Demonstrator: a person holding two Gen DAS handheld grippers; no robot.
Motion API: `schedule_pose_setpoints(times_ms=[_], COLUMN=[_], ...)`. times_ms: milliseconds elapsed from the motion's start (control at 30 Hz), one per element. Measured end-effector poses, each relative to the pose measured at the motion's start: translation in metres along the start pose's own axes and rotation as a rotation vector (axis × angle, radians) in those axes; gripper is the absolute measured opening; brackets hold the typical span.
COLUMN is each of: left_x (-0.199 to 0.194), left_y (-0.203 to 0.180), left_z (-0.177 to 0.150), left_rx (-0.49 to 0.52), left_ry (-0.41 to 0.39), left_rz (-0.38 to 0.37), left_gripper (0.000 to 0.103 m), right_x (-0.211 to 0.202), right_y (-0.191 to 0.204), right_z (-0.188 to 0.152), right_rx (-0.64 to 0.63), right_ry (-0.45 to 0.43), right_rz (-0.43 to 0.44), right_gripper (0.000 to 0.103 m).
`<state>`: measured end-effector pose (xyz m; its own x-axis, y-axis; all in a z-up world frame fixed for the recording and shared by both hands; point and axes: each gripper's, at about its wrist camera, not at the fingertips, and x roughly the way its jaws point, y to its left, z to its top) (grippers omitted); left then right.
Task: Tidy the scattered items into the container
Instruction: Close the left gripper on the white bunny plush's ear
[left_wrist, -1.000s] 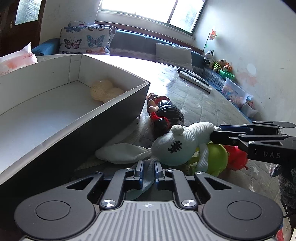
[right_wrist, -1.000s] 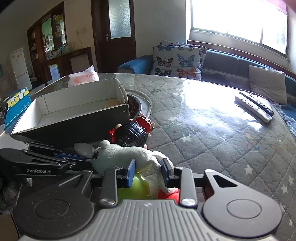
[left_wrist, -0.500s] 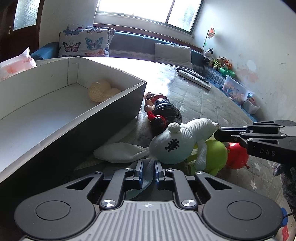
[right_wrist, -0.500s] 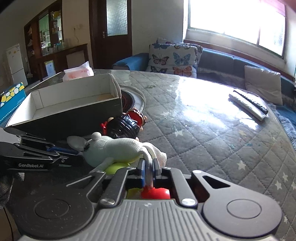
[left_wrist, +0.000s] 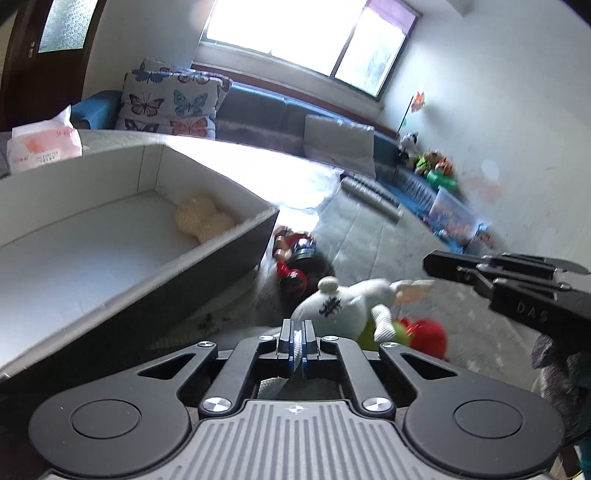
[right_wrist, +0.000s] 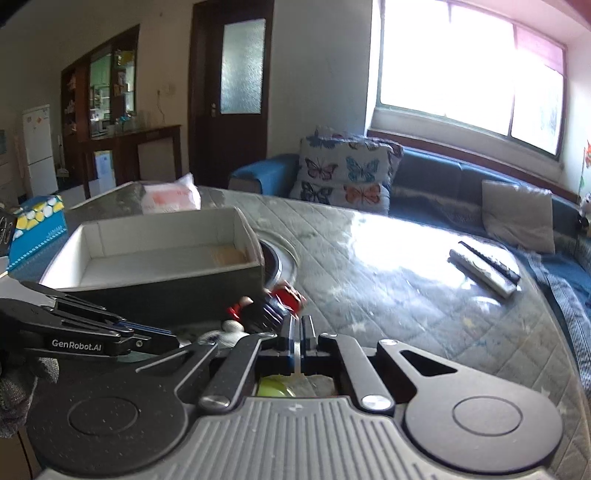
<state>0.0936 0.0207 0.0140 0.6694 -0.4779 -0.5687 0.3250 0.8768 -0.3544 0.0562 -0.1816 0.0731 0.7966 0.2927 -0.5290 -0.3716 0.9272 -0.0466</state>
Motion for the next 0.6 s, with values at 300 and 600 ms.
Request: schedule_pose_setpoints(times_ms=[300,600], left_x=[0.0,0.027], left_y=[-0.004,-0.011], left_z=[-0.006,-0.013], left_rx=[0.052,0.108], left_ry=[0.032,0.085], left_rz=[0.027,0.086], left_gripper=[0.013,0.026], right_x=[0.011,0.035], right_y=[-0.001,0.013], right_z=[-0.011,-0.025], right_rx=[0.032,0.067], right_ry=[0.069,0.127], right_rz=[0.006,0.073], right_gripper=[0.009,0.027])
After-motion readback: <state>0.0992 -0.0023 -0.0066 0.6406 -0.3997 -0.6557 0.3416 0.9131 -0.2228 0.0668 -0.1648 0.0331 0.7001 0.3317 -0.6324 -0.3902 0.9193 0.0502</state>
